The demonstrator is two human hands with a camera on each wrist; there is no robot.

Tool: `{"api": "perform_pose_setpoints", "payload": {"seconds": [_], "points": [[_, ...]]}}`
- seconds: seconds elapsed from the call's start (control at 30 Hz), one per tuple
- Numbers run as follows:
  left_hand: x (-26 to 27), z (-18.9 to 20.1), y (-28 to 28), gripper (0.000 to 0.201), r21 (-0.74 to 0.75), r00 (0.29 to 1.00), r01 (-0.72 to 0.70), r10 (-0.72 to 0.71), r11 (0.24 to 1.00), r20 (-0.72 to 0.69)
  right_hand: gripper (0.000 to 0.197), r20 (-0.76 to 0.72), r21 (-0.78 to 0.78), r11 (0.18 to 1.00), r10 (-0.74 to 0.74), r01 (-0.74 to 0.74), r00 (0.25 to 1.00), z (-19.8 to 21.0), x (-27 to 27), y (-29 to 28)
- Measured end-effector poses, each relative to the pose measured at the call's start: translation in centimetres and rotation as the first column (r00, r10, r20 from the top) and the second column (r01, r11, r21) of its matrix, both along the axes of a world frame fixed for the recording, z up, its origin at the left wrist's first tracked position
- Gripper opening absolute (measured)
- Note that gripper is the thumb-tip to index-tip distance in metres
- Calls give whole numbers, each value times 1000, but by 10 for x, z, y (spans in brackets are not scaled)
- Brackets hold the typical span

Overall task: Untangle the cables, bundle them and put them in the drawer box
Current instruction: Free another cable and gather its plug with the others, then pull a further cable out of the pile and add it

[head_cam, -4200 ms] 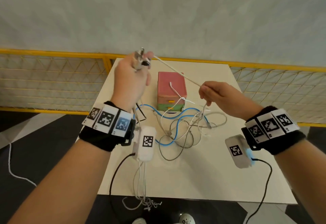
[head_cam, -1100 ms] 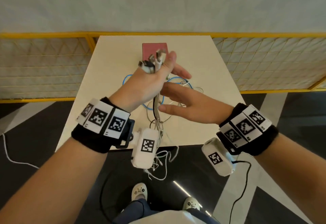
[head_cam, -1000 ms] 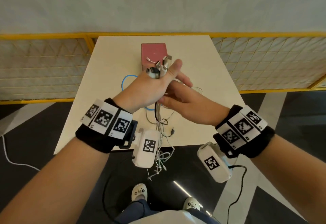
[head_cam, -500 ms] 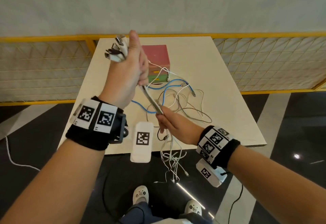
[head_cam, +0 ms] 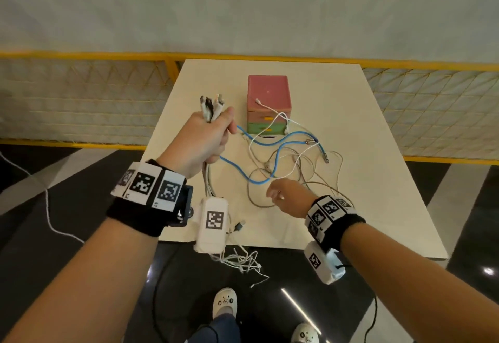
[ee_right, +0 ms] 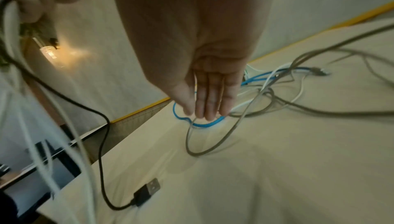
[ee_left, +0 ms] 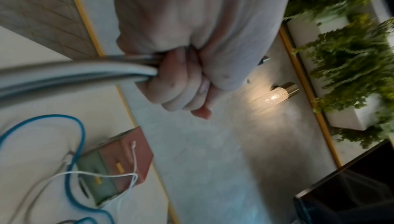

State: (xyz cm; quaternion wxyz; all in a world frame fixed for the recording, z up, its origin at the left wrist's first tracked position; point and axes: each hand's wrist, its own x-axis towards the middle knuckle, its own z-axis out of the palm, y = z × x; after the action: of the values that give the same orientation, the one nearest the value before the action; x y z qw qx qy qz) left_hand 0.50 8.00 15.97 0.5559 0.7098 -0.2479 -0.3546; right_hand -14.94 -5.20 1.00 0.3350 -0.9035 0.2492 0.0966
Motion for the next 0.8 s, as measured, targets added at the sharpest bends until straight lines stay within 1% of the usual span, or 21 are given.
{"api": "perform_pose_setpoints", "payload": {"seconds": [0.07, 0.13, 0.2, 0.27, 0.3, 0.37, 0.43, 0.5, 0.57, 0.63, 0.73, 0.8], "points": [[0, -11, -3, 40, 19, 1000, -4, 4, 1000, -23, 26, 88, 20, 990, -141, 140, 986, -7, 20, 0], [0, -21, -6, 39, 42, 1000, 1, 0, 999, -27, 32, 98, 11, 980, -199, 199, 975, -13, 40, -1], [2, -29, -8, 38, 61, 1000, -5, 7, 998, -23, 44, 47, -2, 970, -244, 244, 969, -19, 58, -4], [5, -36, -11, 38, 75, 999, -20, 21, 997, -24, 58, -34, -3, 959, -283, 284, 958, -25, 72, -12], [6, -39, -11, 38, 80, 999, -28, 30, 996, -27, 61, -85, -10, 957, -289, 289, 953, -28, 77, -16], [9, -44, -13, 38, 85, 998, -45, 48, 995, -38, 55, -185, -54, 961, -277, 272, 943, -33, 85, -25], [13, -47, -15, 39, 84, 997, -57, 61, 995, -47, 43, -183, -101, 960, -276, 261, 944, -36, 88, -31], [16, -50, -19, 40, 70, 996, -67, 70, 995, -46, 35, -85, -114, 947, -311, 301, 947, -37, 87, -35], [20, -54, -23, 42, 45, 997, -74, 76, 996, -27, 35, 35, -58, 918, -391, 392, 920, -35, 83, -37], [23, -56, -27, 44, 24, 998, -61, 61, 998, 7, 34, 155, 15, 901, -430, 433, 890, -27, 77, -37], [23, -56, -33, 44, -15, 998, -6, 7, 1000, 67, 19, 391, 131, 899, -435, 419, 811, -5, 64, -35], [22, -54, -38, 41, -38, 984, 25, -17, 999, 176, 14, 492, 261, 890, -455, 374, 742, 16, 55, -34]]}}
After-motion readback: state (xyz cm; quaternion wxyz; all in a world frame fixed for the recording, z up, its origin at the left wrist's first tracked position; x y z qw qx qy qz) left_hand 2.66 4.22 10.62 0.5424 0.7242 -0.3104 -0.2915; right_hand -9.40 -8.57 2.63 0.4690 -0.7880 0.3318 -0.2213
